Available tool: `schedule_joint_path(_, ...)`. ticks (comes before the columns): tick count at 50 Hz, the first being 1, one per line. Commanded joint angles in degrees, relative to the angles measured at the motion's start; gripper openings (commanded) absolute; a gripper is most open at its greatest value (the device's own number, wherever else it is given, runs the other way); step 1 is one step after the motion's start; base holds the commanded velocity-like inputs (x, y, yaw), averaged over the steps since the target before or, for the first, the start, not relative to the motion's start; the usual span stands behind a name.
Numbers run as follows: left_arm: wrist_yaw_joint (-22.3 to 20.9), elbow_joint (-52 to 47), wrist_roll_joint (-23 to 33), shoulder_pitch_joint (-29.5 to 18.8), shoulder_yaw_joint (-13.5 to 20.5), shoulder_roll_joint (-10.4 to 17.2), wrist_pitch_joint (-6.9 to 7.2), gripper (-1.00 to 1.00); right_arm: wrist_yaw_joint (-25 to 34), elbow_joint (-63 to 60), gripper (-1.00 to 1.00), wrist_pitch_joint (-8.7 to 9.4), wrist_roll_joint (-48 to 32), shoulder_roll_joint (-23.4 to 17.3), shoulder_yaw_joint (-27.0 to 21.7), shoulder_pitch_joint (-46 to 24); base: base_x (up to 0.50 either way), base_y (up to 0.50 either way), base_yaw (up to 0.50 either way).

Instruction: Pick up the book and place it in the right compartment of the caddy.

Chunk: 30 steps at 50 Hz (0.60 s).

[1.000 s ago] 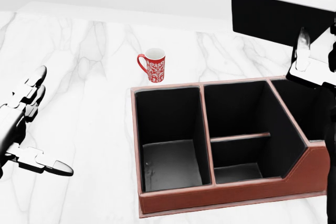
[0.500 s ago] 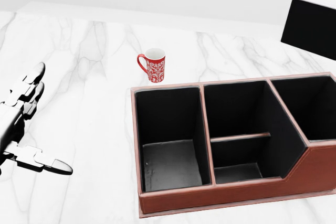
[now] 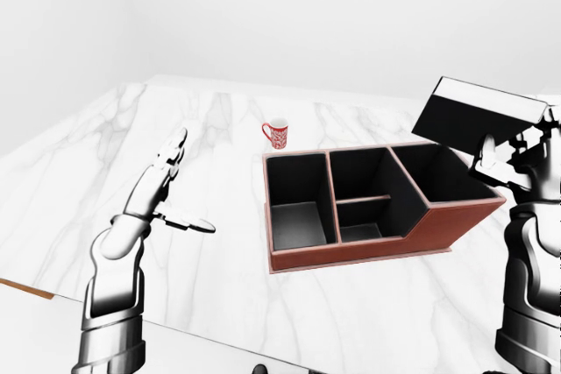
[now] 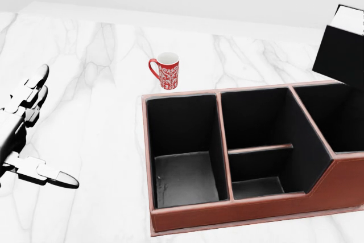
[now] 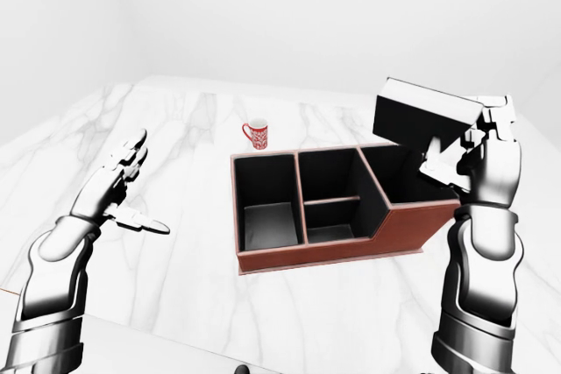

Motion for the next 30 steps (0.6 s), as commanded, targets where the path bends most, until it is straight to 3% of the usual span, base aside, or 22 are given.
schedule_joint_path(1,0.07,0.14,0.21,-0.39,-0.23,-0.06,0.0,1.0,-0.25,1.74,-1.0,0.0,-0.94,1.08,-0.7,1.36,0.0,0.0,0.0)
schedule_joint_path(30,0.06,-0.16,0.13,-0.66,-0.17,0.09,0.0,1.0,0.02,-2.58,-1.0,0.0,-0.61,0.85,-2.07,1.75,0.0,0.0,0.0)
